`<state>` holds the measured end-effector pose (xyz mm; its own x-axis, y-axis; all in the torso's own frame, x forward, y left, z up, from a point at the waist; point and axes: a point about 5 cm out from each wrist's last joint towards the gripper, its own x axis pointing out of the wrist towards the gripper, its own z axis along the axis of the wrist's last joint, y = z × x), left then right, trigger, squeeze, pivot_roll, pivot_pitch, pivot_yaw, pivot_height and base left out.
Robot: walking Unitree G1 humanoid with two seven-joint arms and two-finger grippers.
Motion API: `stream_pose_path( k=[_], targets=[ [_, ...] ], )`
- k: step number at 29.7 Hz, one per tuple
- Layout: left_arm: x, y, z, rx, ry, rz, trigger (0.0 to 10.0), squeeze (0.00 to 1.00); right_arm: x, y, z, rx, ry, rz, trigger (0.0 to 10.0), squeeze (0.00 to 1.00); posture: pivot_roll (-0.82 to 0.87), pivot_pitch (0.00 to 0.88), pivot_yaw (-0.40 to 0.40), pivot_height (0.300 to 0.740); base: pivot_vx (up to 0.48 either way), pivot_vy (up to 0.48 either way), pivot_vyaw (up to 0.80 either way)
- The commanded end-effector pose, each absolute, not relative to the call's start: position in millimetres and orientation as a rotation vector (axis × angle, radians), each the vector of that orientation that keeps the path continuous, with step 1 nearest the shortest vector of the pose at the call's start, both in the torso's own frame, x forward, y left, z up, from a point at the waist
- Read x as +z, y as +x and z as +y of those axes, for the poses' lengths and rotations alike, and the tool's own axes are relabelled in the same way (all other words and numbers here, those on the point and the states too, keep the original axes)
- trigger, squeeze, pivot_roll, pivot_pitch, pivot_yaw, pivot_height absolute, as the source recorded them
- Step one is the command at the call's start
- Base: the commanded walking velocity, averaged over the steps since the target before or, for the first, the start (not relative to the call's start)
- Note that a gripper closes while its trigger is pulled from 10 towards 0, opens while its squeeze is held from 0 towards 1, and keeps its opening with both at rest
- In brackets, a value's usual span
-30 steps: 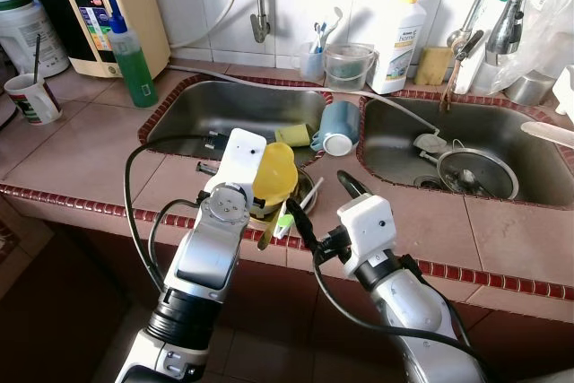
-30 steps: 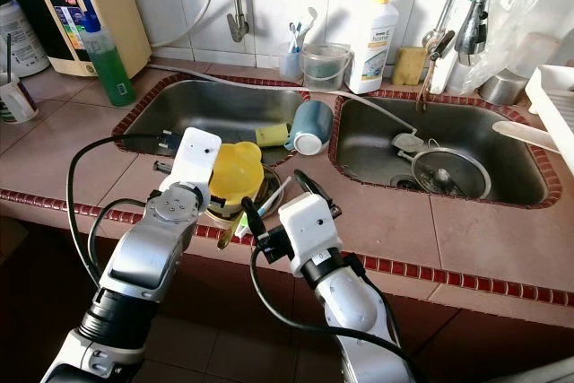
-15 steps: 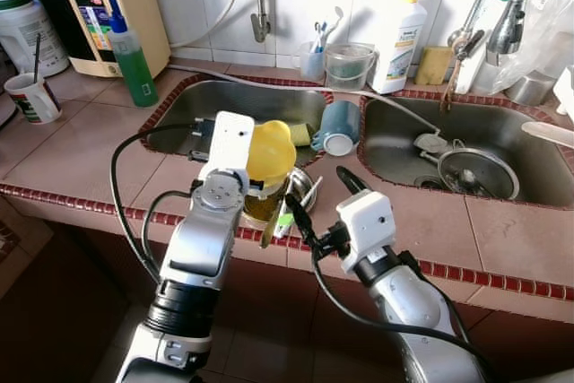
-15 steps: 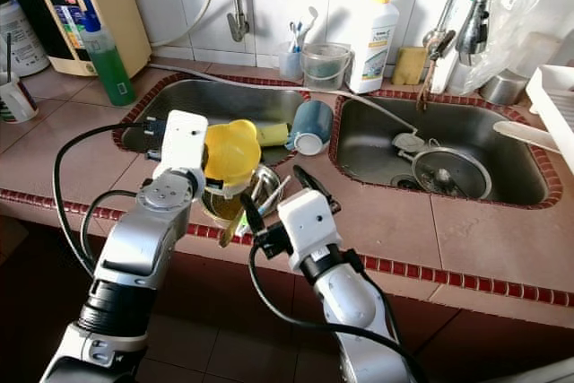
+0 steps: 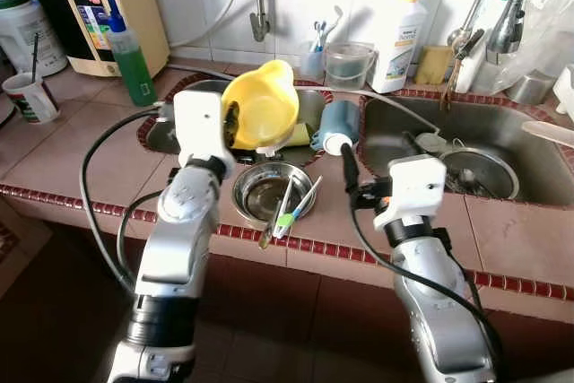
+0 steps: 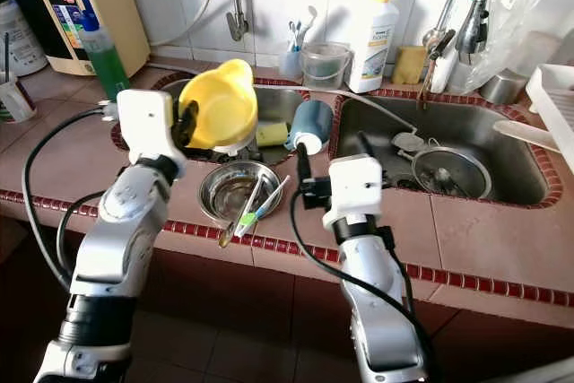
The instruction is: Kitchen organization
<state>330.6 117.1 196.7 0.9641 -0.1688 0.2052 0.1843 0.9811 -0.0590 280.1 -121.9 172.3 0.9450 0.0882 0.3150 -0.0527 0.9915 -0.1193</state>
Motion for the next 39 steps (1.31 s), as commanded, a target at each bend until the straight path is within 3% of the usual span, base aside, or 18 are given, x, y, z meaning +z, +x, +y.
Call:
stream_pose_path(
  k=[1,3,5,10,39],
  targets=[
    [192.1,330.0,118.5,-0.198,-0.106,-0.21,10.0,0.0,174.0,282.7,-125.0,0.04,-0.109,-0.345,10.0,0.0,-0.24,0.0,0.031,0.74,0.0,0.0,0.0],
    [187.3,329.6,121.4,-0.197,-0.173,-0.21,10.0,0.0,172.9,284.5,-127.6,0.02,-0.115,-0.352,10.0,0.0,-0.24,0.0,0.028,0.74,0.0,0.0,0.0],
    [188.3,324.1,121.2,-0.243,-0.12,-0.276,10.0,0.0,172.7,284.6,-128.3,0.017,-0.106,-0.371,10.0,0.0,-0.24,0.0,0.028,0.74,0.0,0.0,0.0],
    [187.9,313.9,132.6,-0.268,-0.168,-0.333,10.0,0.0,171.5,282.8,-127.0,0.025,-0.086,-0.391,10.0,0.0,-0.24,0.0,0.029,0.74,0.0,0.0,0.0],
    [183.6,306.2,136.0,-0.285,-0.117,-0.364,10.0,0.0,161.0,284.1,-126.9,0.06,-0.075,-0.38,10.0,0.0,-0.21,0.0,0.004,0.74,0.0,0.0,0.0]
  ],
)
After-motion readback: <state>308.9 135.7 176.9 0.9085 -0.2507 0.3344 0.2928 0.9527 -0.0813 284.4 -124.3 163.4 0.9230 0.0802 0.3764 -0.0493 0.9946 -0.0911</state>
